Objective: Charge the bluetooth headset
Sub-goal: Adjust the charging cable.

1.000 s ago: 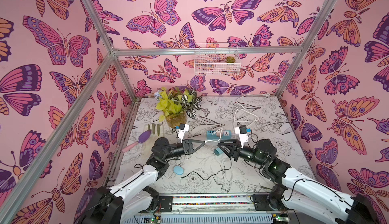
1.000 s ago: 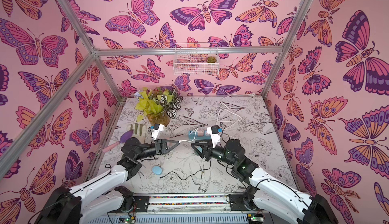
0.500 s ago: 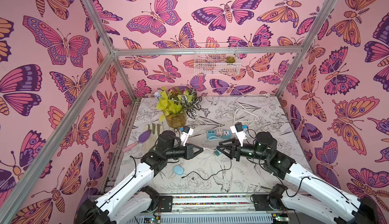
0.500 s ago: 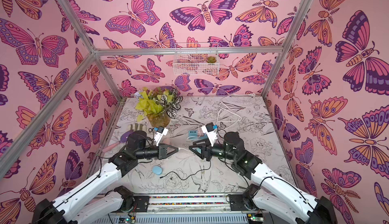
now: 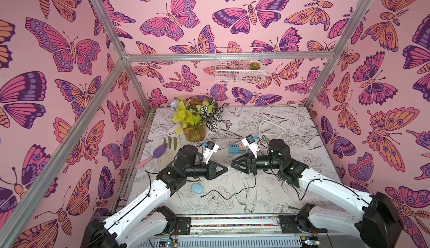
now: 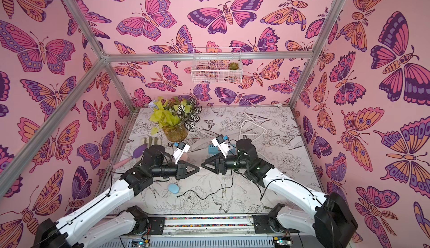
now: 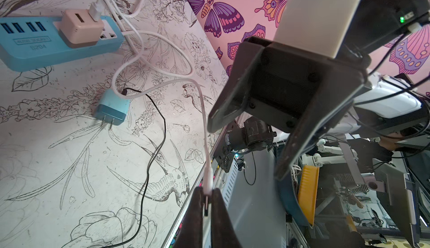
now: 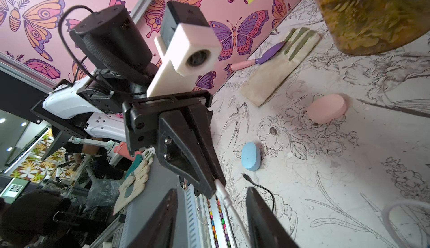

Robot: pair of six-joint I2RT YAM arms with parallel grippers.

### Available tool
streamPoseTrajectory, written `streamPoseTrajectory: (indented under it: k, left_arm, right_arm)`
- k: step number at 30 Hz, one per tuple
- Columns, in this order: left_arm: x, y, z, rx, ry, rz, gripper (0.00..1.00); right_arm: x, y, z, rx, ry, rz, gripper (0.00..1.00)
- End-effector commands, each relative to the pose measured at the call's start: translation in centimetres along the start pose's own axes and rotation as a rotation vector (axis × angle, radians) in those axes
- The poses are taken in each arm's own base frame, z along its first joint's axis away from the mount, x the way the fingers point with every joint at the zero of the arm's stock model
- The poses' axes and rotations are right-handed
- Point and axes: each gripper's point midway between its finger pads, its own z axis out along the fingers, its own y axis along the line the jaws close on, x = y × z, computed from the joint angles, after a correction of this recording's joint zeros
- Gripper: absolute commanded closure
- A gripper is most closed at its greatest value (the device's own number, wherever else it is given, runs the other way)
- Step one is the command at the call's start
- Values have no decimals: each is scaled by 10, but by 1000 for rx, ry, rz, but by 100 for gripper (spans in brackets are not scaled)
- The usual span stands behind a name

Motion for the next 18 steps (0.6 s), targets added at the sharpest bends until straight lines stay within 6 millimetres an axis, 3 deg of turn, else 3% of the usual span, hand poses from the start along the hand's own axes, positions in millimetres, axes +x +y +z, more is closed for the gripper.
streamPoseTrajectory:
  k: [1, 13, 18]
  left_arm:
    - [-6, -13, -4, 34, -20, 46, 100]
    - [-13, -18, -5, 58, -47, 58, 100]
    - [-12, -17, -4, 57, -47, 55, 100]
  right_arm:
    - [0, 10, 2, -83, 13, -11, 51]
    - [17, 5, 6, -131, 52, 12, 54]
    - [17, 10, 5, -152, 55, 5, 70]
